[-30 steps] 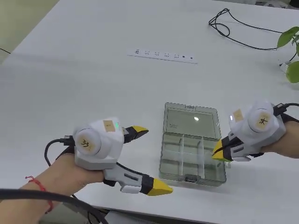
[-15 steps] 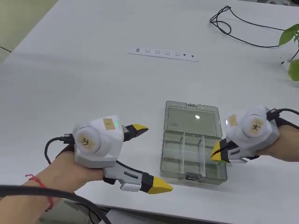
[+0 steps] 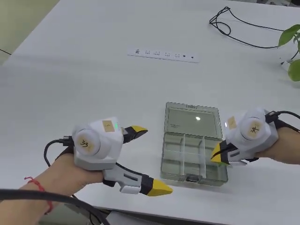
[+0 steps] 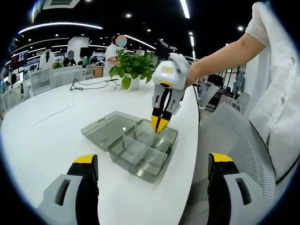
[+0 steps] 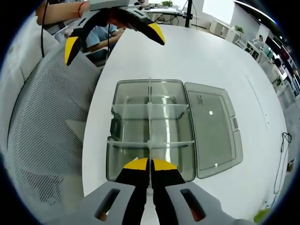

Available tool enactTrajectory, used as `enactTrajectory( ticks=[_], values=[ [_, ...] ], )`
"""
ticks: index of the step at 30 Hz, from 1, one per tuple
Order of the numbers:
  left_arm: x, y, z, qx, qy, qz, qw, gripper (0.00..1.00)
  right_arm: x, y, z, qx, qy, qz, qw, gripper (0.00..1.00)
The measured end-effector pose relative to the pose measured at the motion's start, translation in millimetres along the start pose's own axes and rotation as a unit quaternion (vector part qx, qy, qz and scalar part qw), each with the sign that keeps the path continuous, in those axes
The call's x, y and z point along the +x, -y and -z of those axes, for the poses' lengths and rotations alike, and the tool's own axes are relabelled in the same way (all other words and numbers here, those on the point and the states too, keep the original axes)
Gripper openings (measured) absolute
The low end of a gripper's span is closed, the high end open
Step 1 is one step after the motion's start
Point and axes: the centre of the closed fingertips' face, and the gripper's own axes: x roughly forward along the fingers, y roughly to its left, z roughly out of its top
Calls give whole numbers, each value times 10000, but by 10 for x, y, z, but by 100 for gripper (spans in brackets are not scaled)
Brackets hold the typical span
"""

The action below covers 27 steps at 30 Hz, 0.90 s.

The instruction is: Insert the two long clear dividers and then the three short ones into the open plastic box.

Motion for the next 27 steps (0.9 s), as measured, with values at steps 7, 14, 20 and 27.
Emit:
enactTrajectory(
  ticks=[7,14,20,27],
  values=[
    [-10,-1,-19,24,-4,-4,10000,100,-91,35,14,192,89,119,9997,7],
    [-6,20,-9,25,-23,25,10000,100,-281,71,-14,387,386,335,9979,10],
    [-4,24,-4,37,-37,42,10000,100,-493,95,-34,575,645,551,9947,14],
    [-12,18,-1,43,-44,40,10000,100,-670,55,-16,771,869,725,9906,19]
  ],
)
